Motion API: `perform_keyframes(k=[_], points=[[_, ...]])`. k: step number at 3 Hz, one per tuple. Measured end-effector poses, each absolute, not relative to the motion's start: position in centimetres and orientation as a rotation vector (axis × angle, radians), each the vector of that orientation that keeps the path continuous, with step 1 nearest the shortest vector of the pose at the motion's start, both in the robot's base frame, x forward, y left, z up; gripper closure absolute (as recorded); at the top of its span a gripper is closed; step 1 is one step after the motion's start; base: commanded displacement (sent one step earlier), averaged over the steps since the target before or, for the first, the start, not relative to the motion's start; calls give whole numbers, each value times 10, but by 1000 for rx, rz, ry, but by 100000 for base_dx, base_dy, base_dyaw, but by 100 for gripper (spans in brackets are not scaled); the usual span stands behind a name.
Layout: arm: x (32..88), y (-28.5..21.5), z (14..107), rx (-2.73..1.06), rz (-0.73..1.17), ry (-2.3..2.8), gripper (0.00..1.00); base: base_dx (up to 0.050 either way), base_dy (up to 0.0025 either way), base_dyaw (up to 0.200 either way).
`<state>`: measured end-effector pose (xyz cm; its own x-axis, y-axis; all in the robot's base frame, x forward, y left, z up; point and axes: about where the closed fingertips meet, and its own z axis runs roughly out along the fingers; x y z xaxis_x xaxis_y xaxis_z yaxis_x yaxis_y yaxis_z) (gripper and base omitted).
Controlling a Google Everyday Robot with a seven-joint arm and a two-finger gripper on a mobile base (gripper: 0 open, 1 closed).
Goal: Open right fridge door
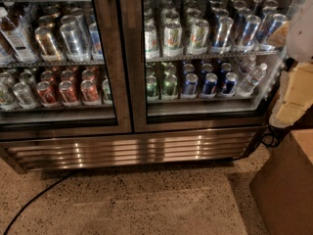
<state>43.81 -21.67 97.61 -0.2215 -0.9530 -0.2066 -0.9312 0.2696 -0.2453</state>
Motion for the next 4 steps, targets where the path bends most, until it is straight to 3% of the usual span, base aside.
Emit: perform_keyframes(k=[1,3,4], points=[[438,-216,976,-1725,-98,2231,0,0,0,0],[507,-134,986,-1797,12,1970,0,0,0,0],[552,-95,993,-1750,164,1810,0,0,0,0]])
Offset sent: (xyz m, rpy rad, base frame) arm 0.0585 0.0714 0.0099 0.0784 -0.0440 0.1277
